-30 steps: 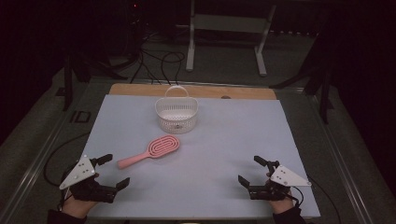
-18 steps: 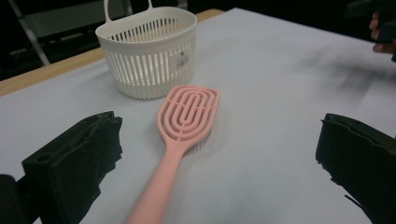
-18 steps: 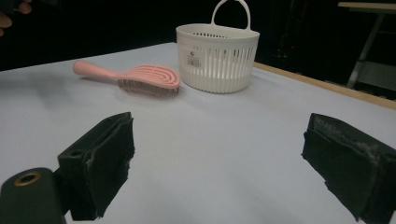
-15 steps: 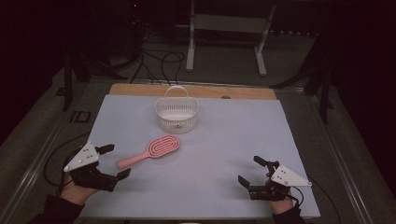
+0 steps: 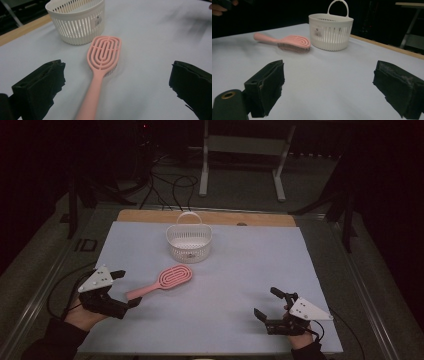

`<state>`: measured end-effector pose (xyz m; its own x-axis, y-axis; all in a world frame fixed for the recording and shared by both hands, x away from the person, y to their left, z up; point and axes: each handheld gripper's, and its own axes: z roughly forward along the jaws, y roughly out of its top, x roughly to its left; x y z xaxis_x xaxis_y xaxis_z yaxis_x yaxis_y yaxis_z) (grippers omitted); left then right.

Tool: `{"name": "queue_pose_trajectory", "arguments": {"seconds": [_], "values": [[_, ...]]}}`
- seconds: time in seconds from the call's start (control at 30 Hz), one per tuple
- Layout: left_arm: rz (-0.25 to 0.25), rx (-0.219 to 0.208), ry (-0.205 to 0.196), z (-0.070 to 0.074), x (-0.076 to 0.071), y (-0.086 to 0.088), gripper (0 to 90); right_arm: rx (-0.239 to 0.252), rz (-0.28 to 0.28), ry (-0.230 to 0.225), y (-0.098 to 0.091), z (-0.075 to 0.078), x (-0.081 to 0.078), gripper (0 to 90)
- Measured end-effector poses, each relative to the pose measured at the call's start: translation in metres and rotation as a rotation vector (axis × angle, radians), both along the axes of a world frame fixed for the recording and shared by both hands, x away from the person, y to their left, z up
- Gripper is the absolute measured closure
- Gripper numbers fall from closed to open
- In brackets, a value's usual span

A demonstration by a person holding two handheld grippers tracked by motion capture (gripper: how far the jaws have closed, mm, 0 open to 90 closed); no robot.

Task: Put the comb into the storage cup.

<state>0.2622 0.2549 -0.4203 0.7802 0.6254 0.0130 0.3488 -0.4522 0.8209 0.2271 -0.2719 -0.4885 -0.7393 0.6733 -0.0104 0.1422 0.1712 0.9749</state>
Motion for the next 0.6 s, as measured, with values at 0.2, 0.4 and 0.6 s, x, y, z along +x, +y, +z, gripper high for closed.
{"name": "queue_pose_trajectory", "arguments": {"seconds": [0.2, 0.4, 0.6], "values": [[-0.035, 0.044, 0.027, 0.000, 0.009, -0.007, 0.0, 0.051, -0.002, -0.001, -0.004, 0.002, 0.000, 9.9], [-0.062, 0.092, 0.049, -0.001, 0.019, -0.015, 0.0, 0.054, 0.000, 0.005, -0.003, 0.003, 0.000, 9.9], [-0.084, 0.141, 0.072, 0.000, 0.029, -0.020, 0.0, 0.029, -0.006, 0.010, -0.002, 0.001, 0.000, 9.9]]}}
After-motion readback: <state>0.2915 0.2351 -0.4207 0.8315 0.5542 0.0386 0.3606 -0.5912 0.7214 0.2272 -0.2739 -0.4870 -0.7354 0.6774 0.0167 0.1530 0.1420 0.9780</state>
